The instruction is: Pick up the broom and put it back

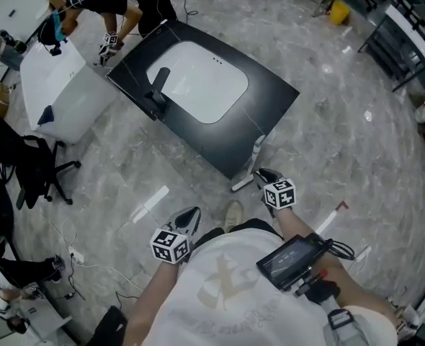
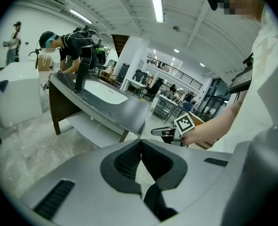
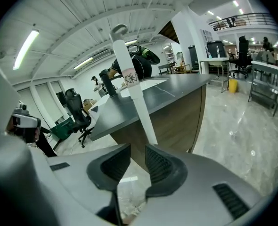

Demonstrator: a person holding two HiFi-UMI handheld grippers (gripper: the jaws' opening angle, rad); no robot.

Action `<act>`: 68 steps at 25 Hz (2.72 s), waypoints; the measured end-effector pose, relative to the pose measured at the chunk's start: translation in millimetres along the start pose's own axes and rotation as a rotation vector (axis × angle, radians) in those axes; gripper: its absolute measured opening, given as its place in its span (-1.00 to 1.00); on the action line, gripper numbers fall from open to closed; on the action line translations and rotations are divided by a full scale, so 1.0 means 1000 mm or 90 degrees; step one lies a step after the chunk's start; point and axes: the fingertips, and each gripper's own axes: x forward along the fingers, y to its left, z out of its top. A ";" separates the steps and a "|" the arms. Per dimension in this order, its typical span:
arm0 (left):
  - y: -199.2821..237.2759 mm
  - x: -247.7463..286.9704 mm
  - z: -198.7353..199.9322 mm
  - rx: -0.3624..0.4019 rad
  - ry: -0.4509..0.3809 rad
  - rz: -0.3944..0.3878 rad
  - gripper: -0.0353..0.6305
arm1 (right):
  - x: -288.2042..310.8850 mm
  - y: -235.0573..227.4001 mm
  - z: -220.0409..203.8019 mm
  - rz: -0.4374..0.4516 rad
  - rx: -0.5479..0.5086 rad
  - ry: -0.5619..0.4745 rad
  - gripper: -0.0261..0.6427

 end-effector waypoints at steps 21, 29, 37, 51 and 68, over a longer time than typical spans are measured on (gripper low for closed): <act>0.024 -0.032 -0.007 -0.060 -0.019 0.096 -0.86 | 0.072 -0.030 0.007 -0.024 -0.045 0.085 -0.47; 0.031 -0.040 -0.019 -0.085 -0.025 0.119 -0.86 | 0.075 -0.033 0.008 -0.038 -0.093 0.097 -0.59; 0.025 -0.026 -0.017 -0.067 -0.018 0.089 -0.86 | 0.061 -0.027 -0.007 -0.032 -0.159 0.113 -0.62; 0.011 -0.024 -0.018 -0.026 -0.005 0.041 -0.86 | 0.012 -0.028 -0.024 -0.070 -0.134 0.086 -0.63; -0.017 -0.049 -0.050 -0.025 -0.025 0.009 -0.86 | -0.059 0.039 -0.010 -0.040 -0.149 0.007 -0.63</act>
